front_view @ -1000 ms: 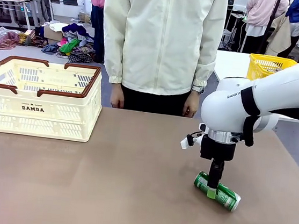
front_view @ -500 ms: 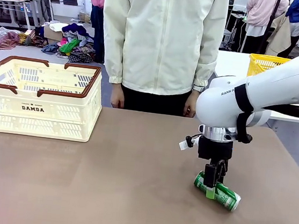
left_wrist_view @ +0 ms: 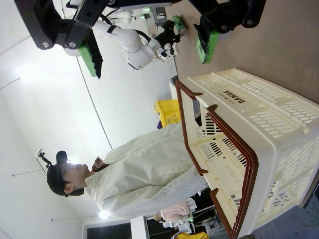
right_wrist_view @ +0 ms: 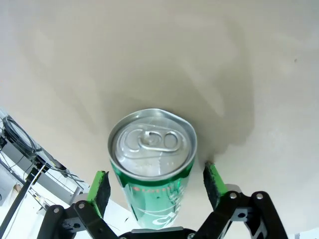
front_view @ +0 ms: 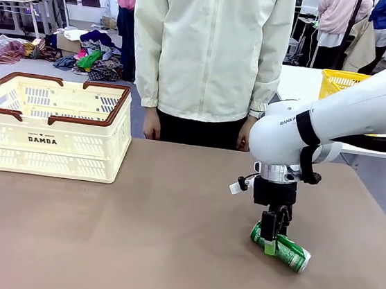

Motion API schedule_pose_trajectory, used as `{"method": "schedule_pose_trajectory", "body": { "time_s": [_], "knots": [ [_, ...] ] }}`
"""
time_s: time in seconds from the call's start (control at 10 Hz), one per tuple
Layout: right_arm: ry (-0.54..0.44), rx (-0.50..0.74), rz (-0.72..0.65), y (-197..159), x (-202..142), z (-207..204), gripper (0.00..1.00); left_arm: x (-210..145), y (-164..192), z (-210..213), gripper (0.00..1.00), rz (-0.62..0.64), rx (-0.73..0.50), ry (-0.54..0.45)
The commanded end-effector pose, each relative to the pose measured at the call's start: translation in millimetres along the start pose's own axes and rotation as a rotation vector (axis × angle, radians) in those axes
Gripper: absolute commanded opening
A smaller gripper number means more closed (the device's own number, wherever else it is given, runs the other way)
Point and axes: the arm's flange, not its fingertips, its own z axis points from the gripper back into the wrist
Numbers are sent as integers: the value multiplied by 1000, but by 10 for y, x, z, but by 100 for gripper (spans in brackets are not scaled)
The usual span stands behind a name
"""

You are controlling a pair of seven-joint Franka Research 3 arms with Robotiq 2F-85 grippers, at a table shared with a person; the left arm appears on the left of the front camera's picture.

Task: Place the drinks into the Shopping basket.
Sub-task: Pick up one drink and place it into the Shopping basket.

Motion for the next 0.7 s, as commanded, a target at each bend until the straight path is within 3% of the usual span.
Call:
{"method": "schedule_pose_trajectory", "body": {
  "time_s": [0.0, 0.1, 0.2, 0.3, 0.6],
  "knots": [
    [15, -14, -18, -45, 88, 21, 100, -9, -24, 27, 100, 7, -2, 12],
    [12, -17, 1, -50, 102, 16, 67, -9, -24, 27, 100, 7, -2, 12],
    [19, -5, 7, -54, 113, 11, 14, -9, -24, 27, 100, 7, -2, 12],
    [19, 0, 4, -56, 112, 23, 0, -9, -24, 27, 100, 7, -2, 12],
    [30, -5, -8, -55, 127, 33, 0, -9, -24, 27, 100, 7, -2, 12]
  ]
}}
